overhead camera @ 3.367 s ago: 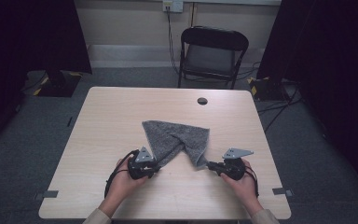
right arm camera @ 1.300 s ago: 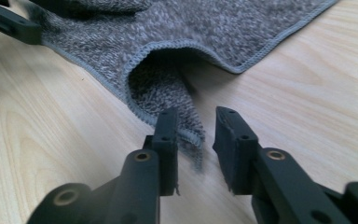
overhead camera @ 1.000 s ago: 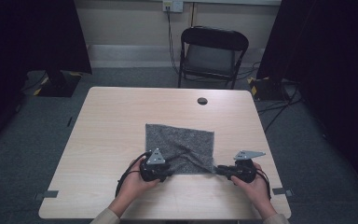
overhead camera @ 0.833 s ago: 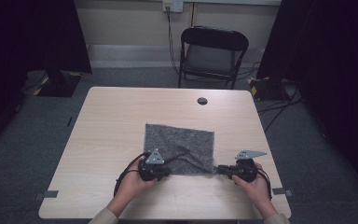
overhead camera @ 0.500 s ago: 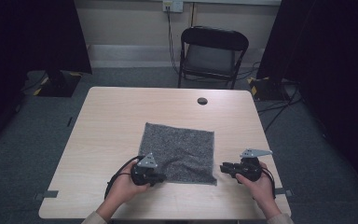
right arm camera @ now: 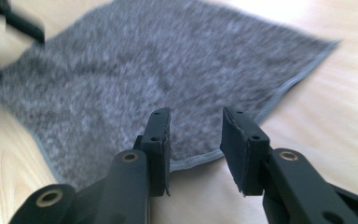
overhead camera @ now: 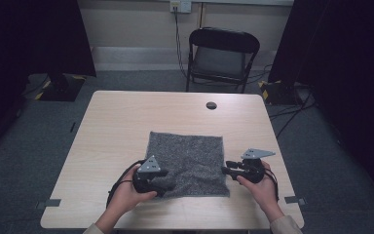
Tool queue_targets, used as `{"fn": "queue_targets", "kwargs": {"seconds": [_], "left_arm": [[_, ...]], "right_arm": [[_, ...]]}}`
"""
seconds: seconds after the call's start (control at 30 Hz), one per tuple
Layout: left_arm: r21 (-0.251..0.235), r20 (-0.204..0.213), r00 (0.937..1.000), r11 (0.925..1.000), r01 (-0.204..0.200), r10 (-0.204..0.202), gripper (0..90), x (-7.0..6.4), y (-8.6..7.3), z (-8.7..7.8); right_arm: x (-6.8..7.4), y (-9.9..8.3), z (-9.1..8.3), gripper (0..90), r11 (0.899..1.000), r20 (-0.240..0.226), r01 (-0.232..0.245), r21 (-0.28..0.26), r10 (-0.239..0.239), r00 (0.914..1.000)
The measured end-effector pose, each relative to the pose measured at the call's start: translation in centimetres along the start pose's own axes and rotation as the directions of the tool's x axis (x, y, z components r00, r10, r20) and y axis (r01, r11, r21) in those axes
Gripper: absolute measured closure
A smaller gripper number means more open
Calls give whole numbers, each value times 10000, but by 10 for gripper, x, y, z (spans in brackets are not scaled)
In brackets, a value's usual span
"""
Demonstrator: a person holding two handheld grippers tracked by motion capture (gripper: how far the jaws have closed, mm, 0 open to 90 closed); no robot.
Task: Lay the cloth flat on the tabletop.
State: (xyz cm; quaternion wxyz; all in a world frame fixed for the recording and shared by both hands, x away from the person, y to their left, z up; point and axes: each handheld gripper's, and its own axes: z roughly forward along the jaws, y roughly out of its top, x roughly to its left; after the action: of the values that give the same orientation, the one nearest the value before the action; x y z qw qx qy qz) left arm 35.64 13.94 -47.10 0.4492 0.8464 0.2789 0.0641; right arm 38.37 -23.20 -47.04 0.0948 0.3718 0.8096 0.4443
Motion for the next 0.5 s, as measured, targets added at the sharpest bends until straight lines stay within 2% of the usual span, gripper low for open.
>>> {"fn": "queue_targets", "kwargs": {"seconds": [0.07, 0.2, 0.27, 0.37, 0.5], "left_arm": [[-17, -502, 9987, 10000, -41, 40, 347, 8, -1, -4], [-72, -1077, 9940, 9998, 191, -197, 336, 22, -6, -10], [-87, -1216, 9922, 9996, 251, -260, 341, 27, -9, -11], [56, -1369, 9903, 9997, 226, -216, 346, 33, -13, -9], [326, -1459, 9893, 9994, 77, -28, 353, 38, -18, -4]], "right_arm": [[2, -3, 7, 633, 9993, -60, 204, 309, -203, 9998], [2, -8, 21, 653, 9955, 15, 529, 781, -532, 9986], [2, -9, 28, 688, 9921, 90, 846, 931, -858, 9963], [3, -9, 31, 750, 9901, 252, 1119, 850, -1144, 9931], [-4, -7, 33, 849, 9892, 490, 1177, 869, -1223, 9913]]}}
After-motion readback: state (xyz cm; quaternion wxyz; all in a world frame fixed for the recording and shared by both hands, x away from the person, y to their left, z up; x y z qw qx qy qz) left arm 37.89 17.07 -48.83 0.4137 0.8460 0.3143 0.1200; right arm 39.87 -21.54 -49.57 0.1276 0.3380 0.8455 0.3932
